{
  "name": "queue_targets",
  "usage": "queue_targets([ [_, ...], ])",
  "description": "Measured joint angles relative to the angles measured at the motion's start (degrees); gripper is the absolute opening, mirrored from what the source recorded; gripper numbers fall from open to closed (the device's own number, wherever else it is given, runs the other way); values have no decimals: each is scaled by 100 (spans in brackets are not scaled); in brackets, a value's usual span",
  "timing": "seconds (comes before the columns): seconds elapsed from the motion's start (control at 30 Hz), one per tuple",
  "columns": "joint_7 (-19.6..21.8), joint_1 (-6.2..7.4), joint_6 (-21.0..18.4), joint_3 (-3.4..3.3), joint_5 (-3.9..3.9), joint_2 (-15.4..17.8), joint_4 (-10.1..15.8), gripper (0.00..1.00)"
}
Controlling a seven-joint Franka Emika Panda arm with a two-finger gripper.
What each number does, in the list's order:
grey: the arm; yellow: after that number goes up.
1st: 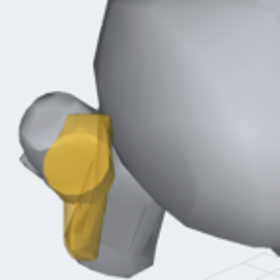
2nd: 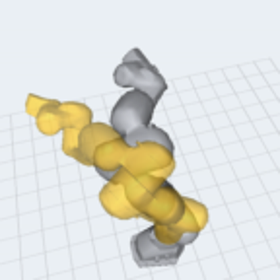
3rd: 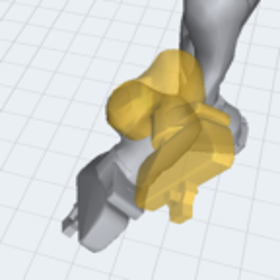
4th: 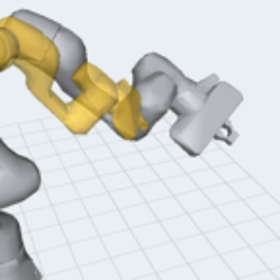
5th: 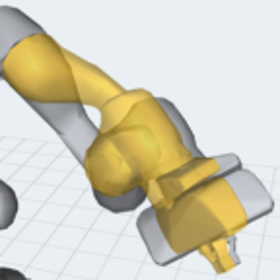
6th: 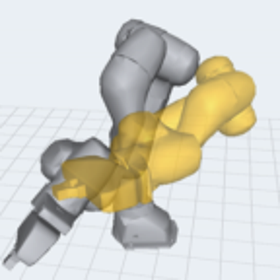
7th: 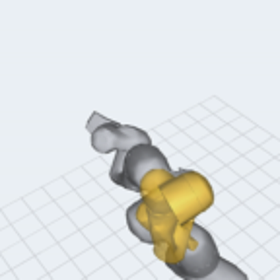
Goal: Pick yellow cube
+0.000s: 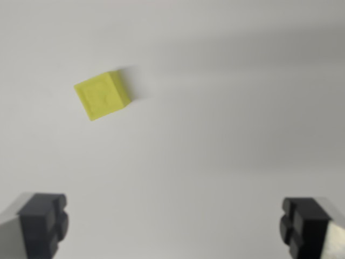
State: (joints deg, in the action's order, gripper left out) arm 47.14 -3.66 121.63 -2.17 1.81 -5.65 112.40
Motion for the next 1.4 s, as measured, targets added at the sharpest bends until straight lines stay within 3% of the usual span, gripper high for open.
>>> queue_targets([
  [1.4, -476, 376, 1188, 0, 16, -873, 433, 100],
])
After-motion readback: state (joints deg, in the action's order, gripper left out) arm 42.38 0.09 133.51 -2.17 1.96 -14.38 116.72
